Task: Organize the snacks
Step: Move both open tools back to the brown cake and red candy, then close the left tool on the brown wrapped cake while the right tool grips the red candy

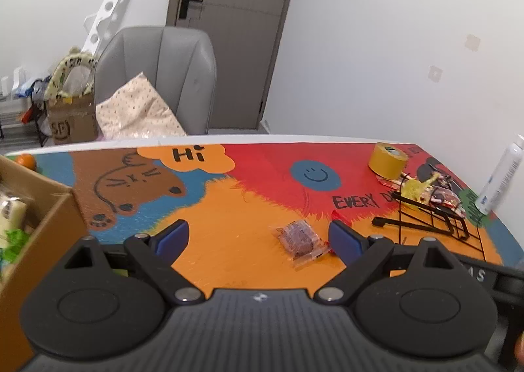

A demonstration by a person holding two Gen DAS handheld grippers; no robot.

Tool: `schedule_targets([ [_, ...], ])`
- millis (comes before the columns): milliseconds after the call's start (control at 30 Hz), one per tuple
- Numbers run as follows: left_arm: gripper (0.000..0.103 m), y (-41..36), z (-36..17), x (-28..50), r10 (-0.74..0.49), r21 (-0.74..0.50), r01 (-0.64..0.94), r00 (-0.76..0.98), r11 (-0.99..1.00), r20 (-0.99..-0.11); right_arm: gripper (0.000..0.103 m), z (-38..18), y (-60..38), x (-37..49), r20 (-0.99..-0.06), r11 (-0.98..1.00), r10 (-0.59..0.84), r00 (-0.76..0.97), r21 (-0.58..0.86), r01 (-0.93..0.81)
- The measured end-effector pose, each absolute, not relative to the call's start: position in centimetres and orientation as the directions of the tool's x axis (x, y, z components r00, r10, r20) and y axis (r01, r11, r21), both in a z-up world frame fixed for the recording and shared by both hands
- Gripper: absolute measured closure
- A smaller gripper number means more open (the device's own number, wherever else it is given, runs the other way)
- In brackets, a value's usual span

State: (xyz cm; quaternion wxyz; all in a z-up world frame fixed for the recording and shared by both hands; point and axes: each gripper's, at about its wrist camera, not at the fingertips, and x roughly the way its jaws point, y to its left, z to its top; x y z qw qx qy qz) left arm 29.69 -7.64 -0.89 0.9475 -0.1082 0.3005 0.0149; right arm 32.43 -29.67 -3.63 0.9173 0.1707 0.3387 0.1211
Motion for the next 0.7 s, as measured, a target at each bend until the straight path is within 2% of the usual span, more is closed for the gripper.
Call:
schedule_targets([
  [367,0.017,-8.9,-3.6,35.7,-0.099,-0.316,-0.131,0.780,0.940,-0.618,0.033,-4.3,-30.2,36.3,-0.631,0.926,0.269,0.728,0.378,-0.014],
  [433,0.022,-8.8,-3.9,36.6,-0.102,-0.317,-0.139,0.765,0.938,-0.635,0.034,-4.7,-30.1,36.9,-0.643,0.927,0.260,0.721,0.375,0.001],
  [567,0.025,-8.5,-4.7,37.4,-0.103,-0.318,-0.139,0.764,0.938,-0.637,0.035,-5.8,-29.4,38.4,-0.660,0.922,0.264,0.704,0.386,0.016],
  [633,0.034,-8.2,-5.7,38.0,-0.117,-0.334,-0.151,0.743,0.930,-0.659,0.035,-6.1,-28.9,38.9,-0.666,0.923,0.262,0.699,0.385,0.021],
  [700,0.037,-7.7,-6.7,38.5,-0.145,-0.370,-0.157,0.729,0.916,-0.669,0.035,-6.4,-28.5,39.4,-0.670,0.923,0.262,0.694,0.383,0.021],
])
